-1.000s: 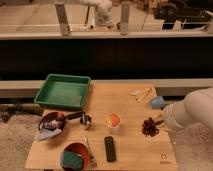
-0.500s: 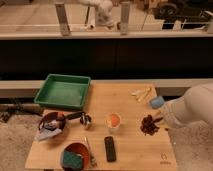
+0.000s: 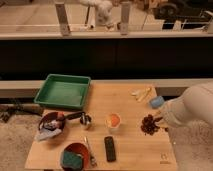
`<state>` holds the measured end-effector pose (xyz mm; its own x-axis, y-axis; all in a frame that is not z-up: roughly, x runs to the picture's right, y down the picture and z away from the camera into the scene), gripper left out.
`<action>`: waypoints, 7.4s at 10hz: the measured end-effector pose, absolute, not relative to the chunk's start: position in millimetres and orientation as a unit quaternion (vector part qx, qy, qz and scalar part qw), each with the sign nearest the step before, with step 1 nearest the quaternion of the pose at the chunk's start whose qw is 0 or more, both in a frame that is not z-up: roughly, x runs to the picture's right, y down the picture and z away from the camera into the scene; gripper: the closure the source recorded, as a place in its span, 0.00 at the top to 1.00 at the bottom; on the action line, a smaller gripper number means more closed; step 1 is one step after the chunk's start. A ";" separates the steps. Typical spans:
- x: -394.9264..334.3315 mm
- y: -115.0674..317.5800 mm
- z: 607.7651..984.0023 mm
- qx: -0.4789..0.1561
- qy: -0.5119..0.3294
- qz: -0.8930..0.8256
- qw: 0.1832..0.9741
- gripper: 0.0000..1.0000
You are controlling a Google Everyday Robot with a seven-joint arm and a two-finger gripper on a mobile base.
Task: Place grapes in table surface
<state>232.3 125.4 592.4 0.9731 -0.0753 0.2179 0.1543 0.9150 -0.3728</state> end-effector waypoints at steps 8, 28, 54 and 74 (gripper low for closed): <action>229.0 211.6 692.8 -0.266 -0.158 -0.039 0.950 0.00; 207.3 262.0 739.6 -0.336 -0.173 -0.051 0.924 0.80; 207.9 262.3 739.4 -0.336 -0.172 -0.051 0.925 0.80; 207.9 262.1 739.6 -0.336 -0.172 -0.050 0.925 0.80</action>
<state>207.9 262.1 739.6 0.9355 0.0228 0.3526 0.2090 0.7689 -0.6042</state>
